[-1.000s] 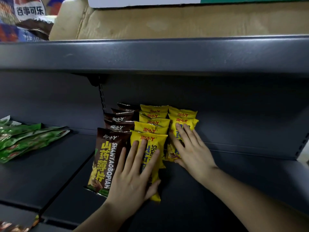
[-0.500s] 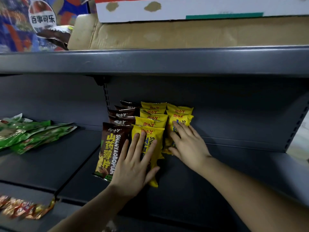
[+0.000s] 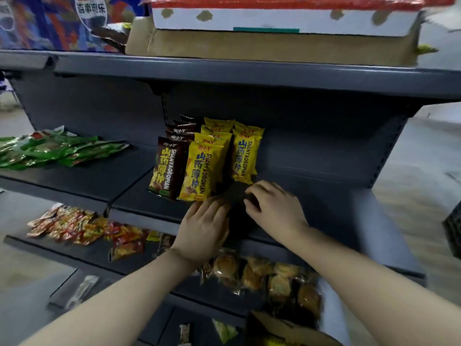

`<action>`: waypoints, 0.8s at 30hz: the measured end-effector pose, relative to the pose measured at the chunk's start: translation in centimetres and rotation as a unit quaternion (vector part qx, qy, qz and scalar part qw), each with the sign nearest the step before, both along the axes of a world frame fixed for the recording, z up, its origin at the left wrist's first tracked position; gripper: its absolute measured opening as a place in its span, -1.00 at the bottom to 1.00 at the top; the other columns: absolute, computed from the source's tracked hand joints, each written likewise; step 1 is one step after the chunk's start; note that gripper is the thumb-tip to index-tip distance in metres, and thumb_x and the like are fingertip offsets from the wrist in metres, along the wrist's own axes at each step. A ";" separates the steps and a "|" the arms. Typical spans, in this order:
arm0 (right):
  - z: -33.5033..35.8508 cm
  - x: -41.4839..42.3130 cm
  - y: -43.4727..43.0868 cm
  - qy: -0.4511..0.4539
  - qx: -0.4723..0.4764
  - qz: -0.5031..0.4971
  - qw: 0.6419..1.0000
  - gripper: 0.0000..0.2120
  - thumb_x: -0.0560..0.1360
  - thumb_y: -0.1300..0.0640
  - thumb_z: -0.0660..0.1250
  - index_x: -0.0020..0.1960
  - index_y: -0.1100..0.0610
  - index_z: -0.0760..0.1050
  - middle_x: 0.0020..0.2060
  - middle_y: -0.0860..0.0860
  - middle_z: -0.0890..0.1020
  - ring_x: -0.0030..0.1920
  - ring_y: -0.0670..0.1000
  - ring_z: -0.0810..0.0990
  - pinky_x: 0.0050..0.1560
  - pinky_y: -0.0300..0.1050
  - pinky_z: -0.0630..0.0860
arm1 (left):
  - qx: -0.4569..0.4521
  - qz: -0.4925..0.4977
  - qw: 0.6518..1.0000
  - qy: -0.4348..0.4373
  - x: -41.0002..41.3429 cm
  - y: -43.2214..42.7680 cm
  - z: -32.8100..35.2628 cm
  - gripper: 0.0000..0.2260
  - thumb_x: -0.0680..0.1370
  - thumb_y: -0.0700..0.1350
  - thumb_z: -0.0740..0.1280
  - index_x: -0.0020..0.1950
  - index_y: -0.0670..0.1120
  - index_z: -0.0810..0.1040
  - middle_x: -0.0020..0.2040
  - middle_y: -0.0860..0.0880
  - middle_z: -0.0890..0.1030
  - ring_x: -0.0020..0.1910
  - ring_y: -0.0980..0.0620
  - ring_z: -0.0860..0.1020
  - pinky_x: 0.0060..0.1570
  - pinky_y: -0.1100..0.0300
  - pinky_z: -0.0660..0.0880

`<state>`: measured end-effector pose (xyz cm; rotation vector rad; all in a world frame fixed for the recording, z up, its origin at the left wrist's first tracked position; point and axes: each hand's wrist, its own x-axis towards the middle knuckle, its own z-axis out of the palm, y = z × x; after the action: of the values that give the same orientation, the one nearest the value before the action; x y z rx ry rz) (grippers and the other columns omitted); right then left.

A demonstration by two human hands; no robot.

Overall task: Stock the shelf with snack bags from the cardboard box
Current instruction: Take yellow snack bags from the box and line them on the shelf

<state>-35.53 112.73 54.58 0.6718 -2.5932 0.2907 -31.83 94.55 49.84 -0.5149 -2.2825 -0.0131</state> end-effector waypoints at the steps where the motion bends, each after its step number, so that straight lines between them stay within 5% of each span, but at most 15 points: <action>1: 0.0 1.9 1.1 -0.005 -0.009 0.004 1.000 -0.68 0.58 -0.09 0.16 0.25 0.01 0.48 0.20 -0.09 0.51 0.21 0.01 0.48 0.00 -0.06 0.48 | 0.009 -0.001 1.000 -0.019 1.5 1.0 -0.3 -0.80 0.47 -0.06 0.19 0.01 -0.10 0.51 -0.14 -0.06 0.59 -0.16 -0.10 0.57 -0.17 0.09 0.43; 6: -2.0 10.1 6.7 -0.068 -0.050 0.024 0.996 -0.72 0.58 -0.06 0.19 0.22 0.00 0.52 0.14 -0.12 0.53 0.15 -0.05 0.49 -0.07 -0.13 0.42 | 0.077 -0.027 0.987 -0.141 7.6 5.8 -2.9 -0.81 0.45 -0.06 0.20 -0.15 -0.08 0.58 -0.34 -0.02 0.60 -0.39 -0.07 0.58 -0.50 0.22 0.38; 10: -7.2 14.9 10.2 -0.174 -0.041 -0.002 0.984 -0.70 0.58 -0.08 0.16 0.24 -0.05 0.50 0.20 -0.16 0.52 0.13 -0.05 0.55 -0.08 -0.17 0.43 | 0.065 -0.015 0.960 -0.273 11.2 8.9 -8.4 -0.72 0.51 0.00 0.15 0.02 -0.09 0.57 -0.37 -0.03 0.60 -0.49 -0.10 0.56 -0.58 0.23 0.36; 18: -19.2 18.3 12.6 -0.390 -0.038 -0.120 0.912 -0.64 0.54 -0.08 0.22 0.30 -0.01 0.43 0.22 -0.07 0.54 0.13 0.03 0.57 -0.03 -0.07 0.55 | -0.012 0.031 0.893 -0.450 13.9 13.5 -16.7 -0.71 0.64 0.05 0.02 0.21 -0.06 0.39 0.04 -0.02 0.59 0.00 -0.08 0.58 -0.29 0.16 0.31; 24: -26.1 19.0 13.8 -0.509 -0.008 -0.181 0.842 -0.65 0.56 -0.04 0.18 0.30 0.07 0.38 0.11 0.06 0.52 0.02 0.13 0.57 -0.24 -0.07 0.49 | -0.010 0.053 0.782 -0.621 13.6 14.5 -22.2 -0.71 0.63 0.00 0.05 0.27 -0.08 0.38 0.20 -0.08 0.51 0.16 -0.11 0.50 0.02 0.06 0.46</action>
<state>-16.51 126.53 28.43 -0.0766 -3.6234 0.6870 -18.19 109.05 27.61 -0.4209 -3.6107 -0.3794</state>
